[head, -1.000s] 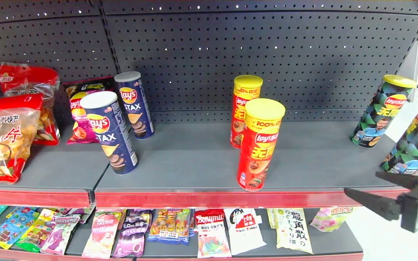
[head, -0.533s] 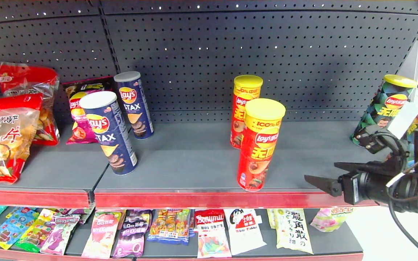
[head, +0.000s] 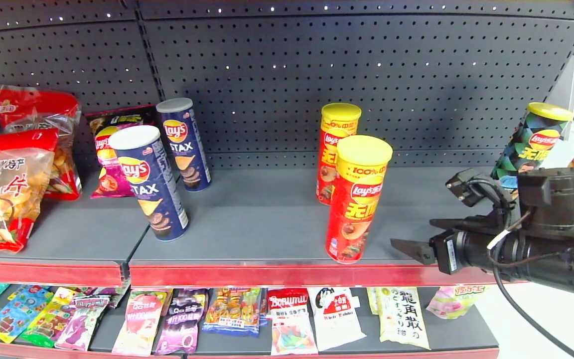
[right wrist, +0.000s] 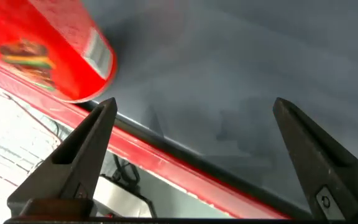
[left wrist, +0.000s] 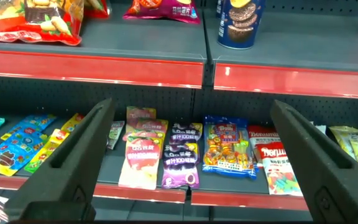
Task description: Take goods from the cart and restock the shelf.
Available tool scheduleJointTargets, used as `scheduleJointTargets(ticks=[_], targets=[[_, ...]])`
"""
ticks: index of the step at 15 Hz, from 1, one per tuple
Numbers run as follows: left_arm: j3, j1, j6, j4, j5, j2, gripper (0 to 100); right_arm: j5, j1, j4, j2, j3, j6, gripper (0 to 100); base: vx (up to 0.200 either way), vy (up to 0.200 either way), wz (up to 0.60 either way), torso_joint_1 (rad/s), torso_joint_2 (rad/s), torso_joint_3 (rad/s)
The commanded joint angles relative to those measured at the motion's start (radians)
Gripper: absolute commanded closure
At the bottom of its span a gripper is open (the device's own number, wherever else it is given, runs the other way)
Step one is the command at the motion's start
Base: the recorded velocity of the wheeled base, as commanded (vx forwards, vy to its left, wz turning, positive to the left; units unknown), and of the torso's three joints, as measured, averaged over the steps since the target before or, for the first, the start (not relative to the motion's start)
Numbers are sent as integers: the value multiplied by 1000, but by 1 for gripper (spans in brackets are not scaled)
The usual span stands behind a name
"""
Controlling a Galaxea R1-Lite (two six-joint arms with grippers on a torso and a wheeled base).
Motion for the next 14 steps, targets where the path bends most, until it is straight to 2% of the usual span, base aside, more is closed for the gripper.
scheduleJointTargets(ticks=[1, 14], targets=[[0, 1, 0, 0, 0, -1, 0, -6, 19, 0, 25, -9, -1, 0, 0, 0, 0, 0, 0, 0], [0, 1, 0, 0, 0, -1, 0, -14, 40, -1, 136, -97, 16, 0, 0, 0, 0, 0, 0, 0]])
